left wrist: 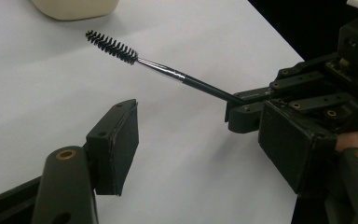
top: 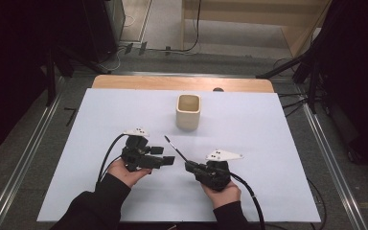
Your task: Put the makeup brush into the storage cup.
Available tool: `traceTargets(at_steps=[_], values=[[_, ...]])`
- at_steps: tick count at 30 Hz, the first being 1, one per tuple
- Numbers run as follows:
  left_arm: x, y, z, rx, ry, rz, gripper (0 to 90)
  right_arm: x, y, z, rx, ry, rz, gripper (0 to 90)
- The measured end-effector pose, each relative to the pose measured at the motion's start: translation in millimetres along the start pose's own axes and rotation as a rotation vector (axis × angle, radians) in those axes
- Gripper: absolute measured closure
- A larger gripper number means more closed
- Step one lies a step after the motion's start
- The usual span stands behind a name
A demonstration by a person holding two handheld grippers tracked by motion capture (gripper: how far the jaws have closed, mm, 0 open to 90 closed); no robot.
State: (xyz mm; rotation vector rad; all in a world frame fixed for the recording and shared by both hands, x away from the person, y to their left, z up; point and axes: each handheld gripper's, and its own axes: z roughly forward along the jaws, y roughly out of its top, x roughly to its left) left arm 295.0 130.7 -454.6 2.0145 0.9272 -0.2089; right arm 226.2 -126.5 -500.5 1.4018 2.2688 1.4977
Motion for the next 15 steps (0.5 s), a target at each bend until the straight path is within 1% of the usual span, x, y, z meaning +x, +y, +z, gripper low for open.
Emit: traceTargets(at_steps=[4,10,12,15], values=[[-0.1,0.0,1.5,-0.002,0.005,-0.007,29.8,0.3,-5.8,2.2,-0.03,0.016,0.036,85.5],[-0.4,0.5,3.7,-0.032,-0.021,-0.057,31.9,2.3,-9.8,3.6,-0.083,0.038,0.086,85.4],[-1.7,1.1,4.7,-0.043,-0.021,-0.061,32.7,3.5,-10.2,4.5,-0.103,0.044,0.092,85.5],[-3.4,2.8,6.5,-0.046,-0.03,-0.078,34.4,6.2,-9.9,5.2,-0.122,0.047,0.092,85.5]])
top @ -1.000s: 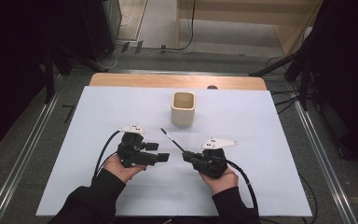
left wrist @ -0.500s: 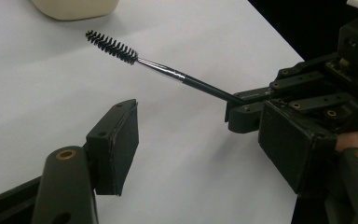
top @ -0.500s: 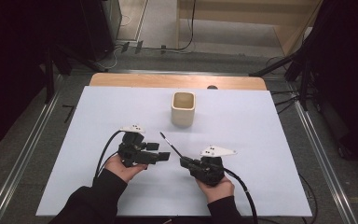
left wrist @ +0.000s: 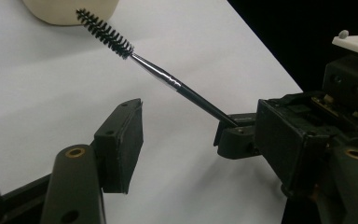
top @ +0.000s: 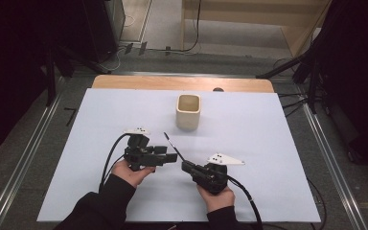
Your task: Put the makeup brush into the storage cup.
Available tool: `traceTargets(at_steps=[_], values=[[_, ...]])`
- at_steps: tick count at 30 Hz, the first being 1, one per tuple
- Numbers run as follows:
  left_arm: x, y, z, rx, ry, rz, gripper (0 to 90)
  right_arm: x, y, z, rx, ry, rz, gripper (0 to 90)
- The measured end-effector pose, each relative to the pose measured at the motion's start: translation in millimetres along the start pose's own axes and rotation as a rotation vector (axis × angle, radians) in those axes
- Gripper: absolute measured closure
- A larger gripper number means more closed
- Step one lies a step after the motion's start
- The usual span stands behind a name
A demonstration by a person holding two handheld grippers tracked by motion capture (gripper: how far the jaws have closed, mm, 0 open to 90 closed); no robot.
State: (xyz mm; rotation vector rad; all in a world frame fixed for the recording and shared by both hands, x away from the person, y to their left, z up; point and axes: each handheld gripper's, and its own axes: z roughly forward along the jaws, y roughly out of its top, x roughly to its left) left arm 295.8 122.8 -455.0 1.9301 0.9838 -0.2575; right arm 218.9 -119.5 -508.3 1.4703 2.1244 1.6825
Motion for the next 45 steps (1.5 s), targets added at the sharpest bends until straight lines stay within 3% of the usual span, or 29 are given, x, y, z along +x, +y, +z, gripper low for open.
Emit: traceTargets(at_steps=[11,26,31,38,41,45], values=[[-1.6,4.8,-3.4,-0.062,-0.007,-0.031,37.7,3.9,-0.1,-3.6,-0.069,0.017,0.022,85.5],[-3.9,9.1,-3.5,-0.105,-0.011,-0.048,39.6,2.1,-6.0,-1.6,-0.132,0.097,0.146,85.6],[-7.2,10.1,-2.0,-0.118,-0.03,-0.064,41.2,4.4,-5.7,-2.0,-0.164,0.109,0.134,85.6],[-7.2,11.3,2.2,-0.123,-0.055,-0.123,46.6,5.8,-5.7,-2.9,-0.184,0.109,0.12,85.6],[-6.7,11.8,3.5,-0.116,-0.074,-0.169,48.0,5.7,-5.6,-3.1,-0.186,0.112,0.117,85.6],[-7.4,12.1,4.0,-0.13,-0.077,-0.168,54.2,6.5,-5.8,-3.0,-0.191,0.112,0.113,85.6]])
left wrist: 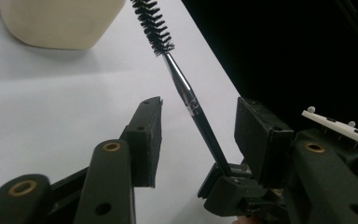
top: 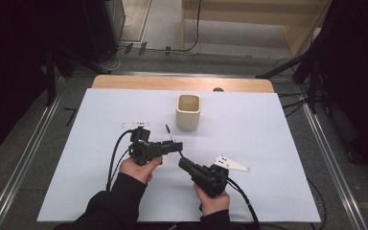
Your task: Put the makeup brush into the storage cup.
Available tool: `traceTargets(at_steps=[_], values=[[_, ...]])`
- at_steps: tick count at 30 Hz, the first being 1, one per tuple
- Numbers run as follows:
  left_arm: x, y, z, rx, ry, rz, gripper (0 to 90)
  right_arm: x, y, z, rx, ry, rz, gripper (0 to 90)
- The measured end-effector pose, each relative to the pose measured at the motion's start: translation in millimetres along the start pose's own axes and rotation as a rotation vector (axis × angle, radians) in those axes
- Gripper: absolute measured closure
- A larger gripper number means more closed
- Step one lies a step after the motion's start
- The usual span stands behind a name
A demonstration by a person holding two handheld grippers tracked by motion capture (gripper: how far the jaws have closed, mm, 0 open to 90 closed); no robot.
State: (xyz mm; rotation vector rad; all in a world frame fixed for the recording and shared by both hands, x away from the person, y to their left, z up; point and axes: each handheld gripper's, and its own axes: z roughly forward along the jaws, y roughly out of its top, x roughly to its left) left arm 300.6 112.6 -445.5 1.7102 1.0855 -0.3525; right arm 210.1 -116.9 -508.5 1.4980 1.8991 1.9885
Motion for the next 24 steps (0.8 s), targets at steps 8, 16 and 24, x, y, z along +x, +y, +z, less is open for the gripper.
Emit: traceTargets(at_steps=[8,16,24], values=[[1.9,-0.2,1.6,-0.013,-0.035,-0.035,66.0,-1.2,-1.0,2.8,0.0,0.02,0.001,85.6],[4.3,-1.0,1.3,-0.013,-0.047,-0.051,78.4,-1.0,-3.3,5.7,0.013,0.023,-0.011,85.5],[6.4,-0.8,1.5,-0.006,-0.077,-0.086,83.1,-1.3,-4.0,7.2,0.035,0.031,-0.002,85.4]])
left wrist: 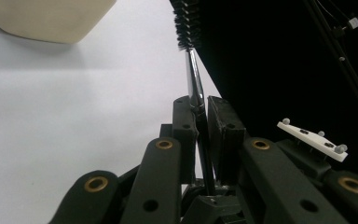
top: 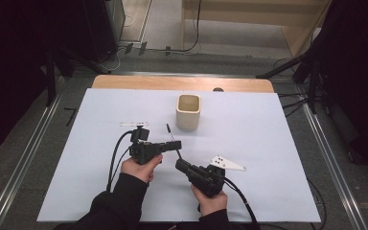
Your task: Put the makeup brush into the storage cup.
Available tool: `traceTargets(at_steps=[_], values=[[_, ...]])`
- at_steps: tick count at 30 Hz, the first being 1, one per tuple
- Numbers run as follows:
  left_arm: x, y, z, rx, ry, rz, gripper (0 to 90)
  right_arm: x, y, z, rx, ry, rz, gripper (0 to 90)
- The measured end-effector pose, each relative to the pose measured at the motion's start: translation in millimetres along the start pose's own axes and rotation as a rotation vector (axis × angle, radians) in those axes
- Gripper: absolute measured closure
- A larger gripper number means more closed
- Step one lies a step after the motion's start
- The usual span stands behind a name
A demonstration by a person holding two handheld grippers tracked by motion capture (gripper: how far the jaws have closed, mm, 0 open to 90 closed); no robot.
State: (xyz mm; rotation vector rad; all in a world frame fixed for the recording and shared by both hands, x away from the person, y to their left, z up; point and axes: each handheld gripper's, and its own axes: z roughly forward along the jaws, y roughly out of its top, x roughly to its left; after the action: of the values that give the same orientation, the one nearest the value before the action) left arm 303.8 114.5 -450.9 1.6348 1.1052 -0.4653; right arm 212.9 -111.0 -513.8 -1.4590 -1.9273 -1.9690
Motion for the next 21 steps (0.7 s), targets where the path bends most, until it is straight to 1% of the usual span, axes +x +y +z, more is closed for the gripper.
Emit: traceTargets(at_steps=[3,4,6,8,10,12,13,15,17,19,21], values=[[1.4,0.4,-0.3,0.008,-0.024,-0.014,84.9,-1.2,0.1,1.3,0.018,0.01,0.002,84.3],[1.9,0.5,-0.4,0.012,-0.029,-0.02,85.5,-2.1,0.2,1.9,0.024,0.007,-0.001,83.3],[2.0,0.3,0.0,0.015,-0.03,-0.02,85.6,-2.7,0.4,2.2,0.034,0.006,0.001,81.2],[2.1,0.5,-0.1,0.018,-0.032,-0.019,85.6,-3.3,1.3,1.7,0.036,0.003,-0.009,77.5],[1.6,0.7,-0.4,0.019,-0.026,-0.008,85.6,-3.8,3.0,1.1,0.041,-0.007,-0.015,69.1],[1.2,1.2,-0.8,0.023,-0.017,0.004,85.6,-4.5,5.9,1.7,0.046,-0.009,-0.005,56.6],[1.2,1.6,-1.0,0.027,-0.013,0.011,85.6,-5.0,7.8,2.5,0.06,-0.009,-0.001,49.8],[1.5,2.2,-1.4,0.031,0.001,0.024,85.5,-4.9,11.0,2.8,0.082,-0.014,0.003,42.7],[2.1,2.9,-1.8,0.038,0.012,0.035,85.5,-5.2,15.0,2.8,0.102,-0.017,-0.011,35.7],[3.0,3.2,-1.4,0.045,0.013,0.033,85.5,-4.5,19.8,2.7,0.122,-0.031,-0.04,29.1],[3.9,3.4,-0.8,0.053,0.021,0.042,85.5,-3.9,25.1,2.7,0.147,-0.034,-0.058,25.7]])
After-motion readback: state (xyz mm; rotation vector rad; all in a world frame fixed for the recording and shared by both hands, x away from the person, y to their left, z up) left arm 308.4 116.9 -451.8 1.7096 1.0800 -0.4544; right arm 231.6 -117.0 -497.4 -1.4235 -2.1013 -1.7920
